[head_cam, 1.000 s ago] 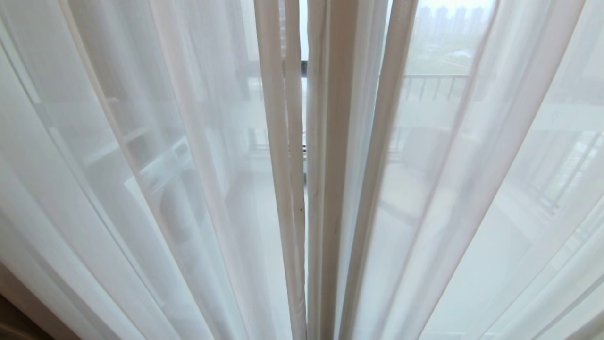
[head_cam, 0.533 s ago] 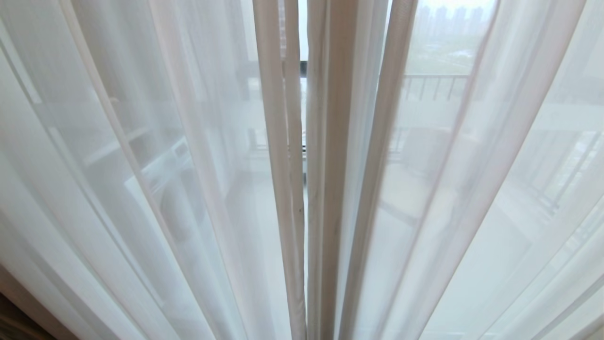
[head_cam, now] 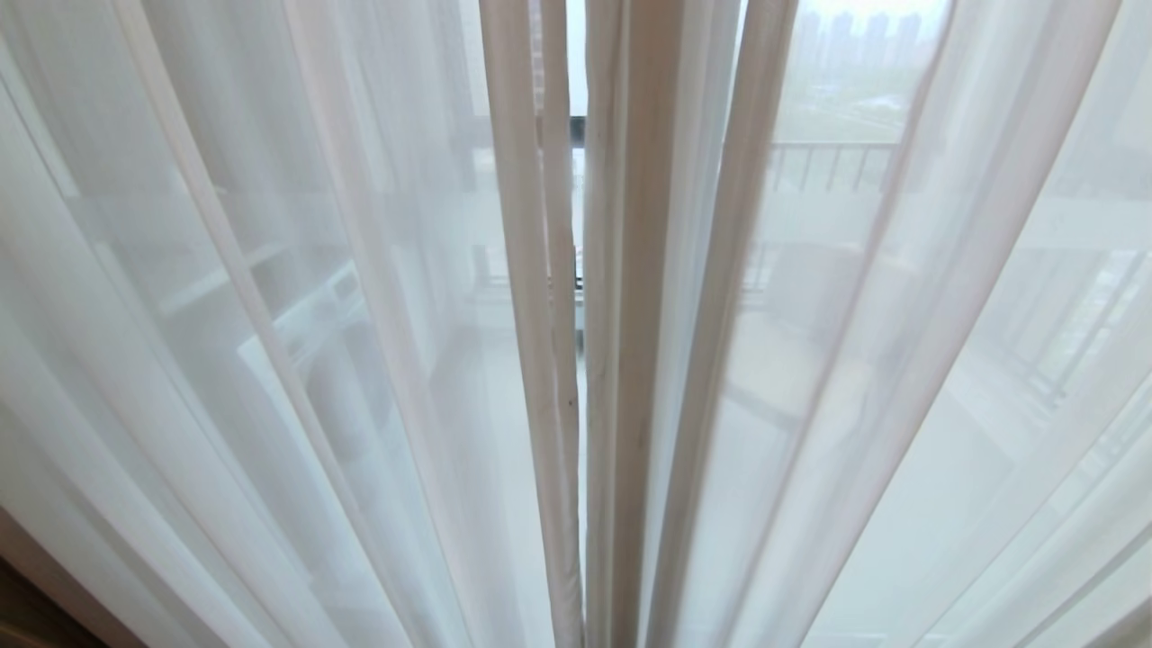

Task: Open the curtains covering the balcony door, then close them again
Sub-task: Pull the outer curtains open on both sides

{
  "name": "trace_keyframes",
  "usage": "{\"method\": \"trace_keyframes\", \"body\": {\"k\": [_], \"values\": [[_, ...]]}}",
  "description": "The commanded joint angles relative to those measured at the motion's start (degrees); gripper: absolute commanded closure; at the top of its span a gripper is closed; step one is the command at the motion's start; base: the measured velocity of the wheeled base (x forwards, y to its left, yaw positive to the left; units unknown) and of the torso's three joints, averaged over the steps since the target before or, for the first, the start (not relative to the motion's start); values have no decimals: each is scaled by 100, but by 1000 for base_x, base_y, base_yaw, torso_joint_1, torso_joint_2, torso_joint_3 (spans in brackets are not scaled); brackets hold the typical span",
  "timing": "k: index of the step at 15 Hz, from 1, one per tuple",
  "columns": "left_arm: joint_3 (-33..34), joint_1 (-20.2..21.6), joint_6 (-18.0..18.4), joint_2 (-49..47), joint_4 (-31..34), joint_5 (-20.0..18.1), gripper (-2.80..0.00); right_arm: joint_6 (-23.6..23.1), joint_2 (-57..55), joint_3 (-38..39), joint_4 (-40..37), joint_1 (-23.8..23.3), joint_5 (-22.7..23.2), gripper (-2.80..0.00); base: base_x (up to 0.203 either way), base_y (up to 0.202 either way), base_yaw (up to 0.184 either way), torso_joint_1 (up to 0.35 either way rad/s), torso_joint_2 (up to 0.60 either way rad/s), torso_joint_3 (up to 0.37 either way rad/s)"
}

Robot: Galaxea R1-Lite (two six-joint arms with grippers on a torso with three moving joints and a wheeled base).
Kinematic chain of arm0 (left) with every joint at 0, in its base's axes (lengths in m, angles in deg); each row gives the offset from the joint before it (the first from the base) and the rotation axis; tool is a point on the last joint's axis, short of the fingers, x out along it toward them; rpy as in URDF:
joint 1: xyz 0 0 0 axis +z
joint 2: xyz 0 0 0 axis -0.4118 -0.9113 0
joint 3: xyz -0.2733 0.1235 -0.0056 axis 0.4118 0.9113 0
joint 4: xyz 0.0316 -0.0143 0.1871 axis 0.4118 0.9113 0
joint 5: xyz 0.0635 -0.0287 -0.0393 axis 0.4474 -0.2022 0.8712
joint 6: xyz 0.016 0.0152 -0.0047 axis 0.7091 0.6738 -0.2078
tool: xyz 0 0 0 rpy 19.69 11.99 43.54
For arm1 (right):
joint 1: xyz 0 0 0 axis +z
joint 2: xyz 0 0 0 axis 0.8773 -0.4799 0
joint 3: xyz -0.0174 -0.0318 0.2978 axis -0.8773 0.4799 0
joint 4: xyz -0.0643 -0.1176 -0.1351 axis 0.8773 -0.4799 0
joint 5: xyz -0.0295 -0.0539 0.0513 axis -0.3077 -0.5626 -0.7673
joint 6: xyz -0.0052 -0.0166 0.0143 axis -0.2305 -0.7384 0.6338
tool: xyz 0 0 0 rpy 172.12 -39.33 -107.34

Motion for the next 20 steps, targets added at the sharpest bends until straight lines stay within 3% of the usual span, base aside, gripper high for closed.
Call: {"method": "trace_keyframes", "body": {"k": [1, 4, 6, 8, 11, 14, 16, 20], "values": [[-665, -33, -282, -1102, -98, -809, 0, -5, 2, 0, 4, 2, 2, 0, 0, 0, 0, 0, 0, 0], [-1243, -54, -494, -2070, -585, -1677, 0, -5, -6, 0, 4, 2, 2, 0, 0, 0, 0, 0, 0, 0], [-1681, -102, -586, -2723, -801, -2028, 0, -5, 2, 0, 4, 2, 2, 0, 0, 0, 0, 0, 0, 0], [-2201, -340, -621, -3379, -878, -2128, 0, -5, 2, 0, 4, 2, 2, 0, 0, 0, 0, 0, 0, 0], [-3084, -1028, -612, -4399, -916, -2147, 0, -5, -1, 0, 4, 2, 2, 0, 0, 0, 0, 0, 0, 0], [-3760, -1351, -537, -5325, -1158, -2113, 0, -5, 1, 0, 4, 2, 2, 0, 0, 0, 0, 0, 0, 0], [-4171, -1552, -516, -5844, -1395, -1764, 0, -5, -4, 0, 4, 2, 2, 0, 0, 0, 0, 0, 0, 0], [-4730, -2180, -279, -6507, -1491, 31, 0, -5, 2, 0, 4, 2, 2, 0, 0, 0, 0, 0, 0, 0]]}}
